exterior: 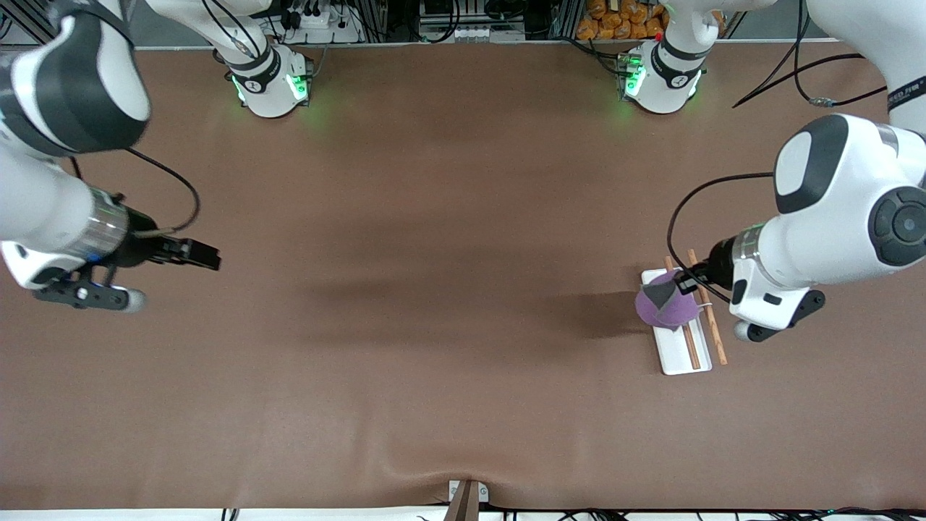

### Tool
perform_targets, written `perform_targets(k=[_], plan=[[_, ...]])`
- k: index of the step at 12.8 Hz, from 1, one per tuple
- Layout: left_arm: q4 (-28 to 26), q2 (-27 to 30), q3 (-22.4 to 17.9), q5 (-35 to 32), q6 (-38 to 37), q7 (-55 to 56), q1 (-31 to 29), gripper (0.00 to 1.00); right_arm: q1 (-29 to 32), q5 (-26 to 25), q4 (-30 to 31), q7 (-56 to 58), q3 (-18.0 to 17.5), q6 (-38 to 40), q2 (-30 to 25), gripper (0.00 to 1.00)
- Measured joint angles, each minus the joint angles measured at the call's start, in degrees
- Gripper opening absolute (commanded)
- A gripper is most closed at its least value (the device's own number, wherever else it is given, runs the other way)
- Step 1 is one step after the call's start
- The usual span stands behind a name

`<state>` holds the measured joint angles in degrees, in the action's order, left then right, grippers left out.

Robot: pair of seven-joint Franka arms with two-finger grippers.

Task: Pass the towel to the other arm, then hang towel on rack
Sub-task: 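Carry the towel with the left gripper over the wooden dowel rack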

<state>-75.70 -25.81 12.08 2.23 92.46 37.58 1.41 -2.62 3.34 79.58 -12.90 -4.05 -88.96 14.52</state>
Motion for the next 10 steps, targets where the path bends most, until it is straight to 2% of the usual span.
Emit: perform_targets(k=[5,10], plan=[[0.0,-0.9,-0.1,-0.4,0.2,-6.5,-3.4,0.0,0.9,-0.4,4.7,7.9,0.7,3.5,-9.6,1.0],[-1.7,-0.9,-0.2,-0.5,-0.1,-12.7,-7.1,0.0,0.9,-0.8,5.1,11.3,0.9,7.1,-12.2,1.0]])
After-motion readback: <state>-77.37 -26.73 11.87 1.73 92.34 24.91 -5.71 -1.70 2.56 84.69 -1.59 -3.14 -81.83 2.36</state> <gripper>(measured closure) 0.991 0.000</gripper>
